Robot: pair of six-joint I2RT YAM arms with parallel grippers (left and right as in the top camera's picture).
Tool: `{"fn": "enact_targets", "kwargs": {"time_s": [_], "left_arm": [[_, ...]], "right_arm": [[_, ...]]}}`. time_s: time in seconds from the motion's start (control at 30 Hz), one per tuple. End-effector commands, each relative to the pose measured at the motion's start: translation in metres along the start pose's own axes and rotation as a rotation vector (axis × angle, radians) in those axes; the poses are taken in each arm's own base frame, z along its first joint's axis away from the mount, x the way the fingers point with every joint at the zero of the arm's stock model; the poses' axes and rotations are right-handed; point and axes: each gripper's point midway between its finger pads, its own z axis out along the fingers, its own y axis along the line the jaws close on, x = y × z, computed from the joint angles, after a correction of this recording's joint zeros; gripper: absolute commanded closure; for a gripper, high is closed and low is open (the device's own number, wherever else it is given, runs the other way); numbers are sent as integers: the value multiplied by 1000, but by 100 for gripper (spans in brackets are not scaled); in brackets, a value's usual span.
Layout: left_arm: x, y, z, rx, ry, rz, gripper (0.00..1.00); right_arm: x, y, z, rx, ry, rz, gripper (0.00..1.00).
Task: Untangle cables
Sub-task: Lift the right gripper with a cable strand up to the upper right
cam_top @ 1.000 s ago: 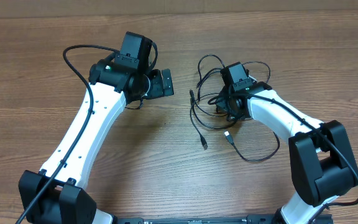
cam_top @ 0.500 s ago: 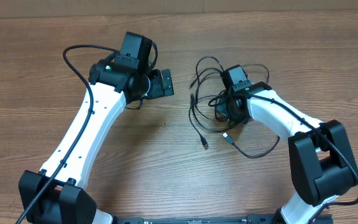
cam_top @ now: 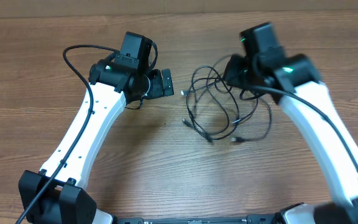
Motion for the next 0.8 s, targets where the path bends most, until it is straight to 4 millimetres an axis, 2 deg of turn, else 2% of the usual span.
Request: {"fn": "enact_targets", "kwargs": {"time_s": [0.0,0.23,0.33,0.47,0.77], "left_arm": [[-4,4,2,-15,-8,-12,0],[-4,4,2,-14,-8,-12,0],[-4,4,2,-14,-8,-12,1],[-4,4,2,-15,-8,-12,1],[-4,4,2,-14,-8,-12,0]], "right_arm": [[-24,39,-74,-204,-140,-42,96],[-42,86,-167,-506,-330,-95,96],[-44,92,-186,-562,-370,-105,96],[-45,93,-187,-564,-378,-106,96],[-36,83,-157,-489,-289,-96,96]]}}
